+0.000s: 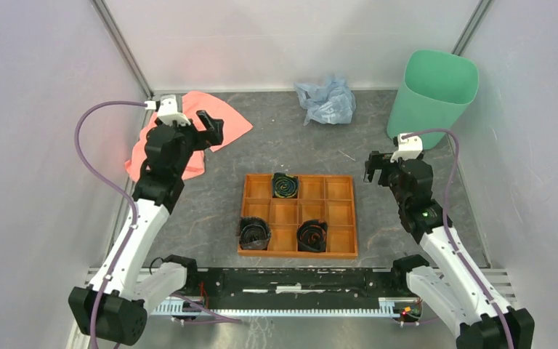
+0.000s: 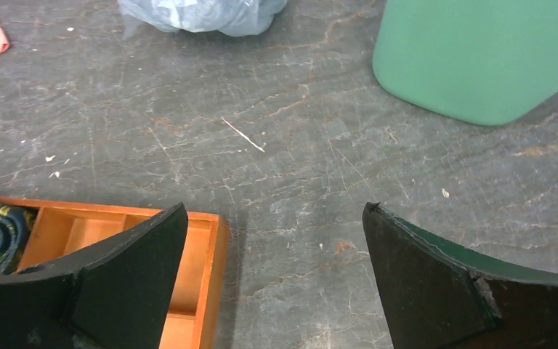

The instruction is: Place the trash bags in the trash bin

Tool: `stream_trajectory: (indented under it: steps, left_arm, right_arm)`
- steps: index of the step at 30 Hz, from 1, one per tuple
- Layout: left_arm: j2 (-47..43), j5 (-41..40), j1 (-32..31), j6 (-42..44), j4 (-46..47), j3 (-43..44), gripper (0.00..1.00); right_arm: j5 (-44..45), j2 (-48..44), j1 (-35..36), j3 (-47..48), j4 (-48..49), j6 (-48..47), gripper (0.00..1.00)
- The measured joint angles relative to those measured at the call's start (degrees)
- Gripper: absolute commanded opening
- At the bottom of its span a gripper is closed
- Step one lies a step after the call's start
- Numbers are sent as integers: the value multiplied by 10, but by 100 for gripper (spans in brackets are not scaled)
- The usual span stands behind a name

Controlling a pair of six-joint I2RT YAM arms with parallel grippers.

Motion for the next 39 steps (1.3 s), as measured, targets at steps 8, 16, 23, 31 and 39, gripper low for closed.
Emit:
stream_trajectory:
  steps: [8, 16, 23, 31, 39]
  left_arm:
    - [25, 40, -3, 0, 44, -1, 100]
    - [39, 61, -20, 0, 65, -1, 100]
    - [65, 73, -27, -16, 72, 0, 100]
    - [125, 81, -33, -24, 64, 14, 100]
    - [165, 117, -49, -26, 49, 38, 100]
  right_arm:
    - [32, 54, -5, -5, 52, 20, 98]
    - [51, 176, -6, -7, 153, 20, 98]
    - [10, 346, -10, 105, 156, 18, 96]
    - [-68, 516, -9, 276, 194, 33, 98]
    - [-56, 679, -9, 428, 207, 66, 98]
